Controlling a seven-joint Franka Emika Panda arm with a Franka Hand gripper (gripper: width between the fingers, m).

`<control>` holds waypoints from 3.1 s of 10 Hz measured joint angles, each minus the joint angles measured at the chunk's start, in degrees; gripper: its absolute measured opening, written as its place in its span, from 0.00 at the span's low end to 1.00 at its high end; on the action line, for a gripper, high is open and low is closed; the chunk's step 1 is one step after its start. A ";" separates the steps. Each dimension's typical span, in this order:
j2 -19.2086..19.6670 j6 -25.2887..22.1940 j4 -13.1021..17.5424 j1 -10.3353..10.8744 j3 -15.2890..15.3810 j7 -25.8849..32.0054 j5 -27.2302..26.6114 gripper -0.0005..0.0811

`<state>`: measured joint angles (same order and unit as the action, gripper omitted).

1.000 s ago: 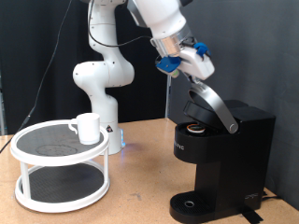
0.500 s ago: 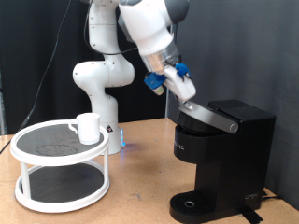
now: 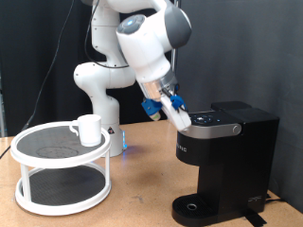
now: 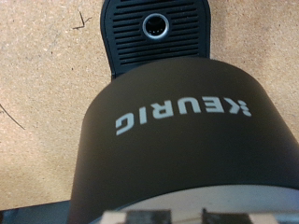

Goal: Make a cup of coffee with the keurig machine

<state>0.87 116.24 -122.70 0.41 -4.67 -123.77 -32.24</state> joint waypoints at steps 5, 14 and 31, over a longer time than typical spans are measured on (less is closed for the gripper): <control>0.38 -0.98 0.21 -0.78 -0.11 7.71 -3.50 0.01; -8.51 -4.85 -3.31 -1.43 -2.07 16.64 -12.54 0.01; -31.50 -1.77 -28.31 -5.34 -1.95 -2.28 -17.26 0.01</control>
<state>-30.63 114.47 -151.00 -4.94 -6.61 -126.04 -49.50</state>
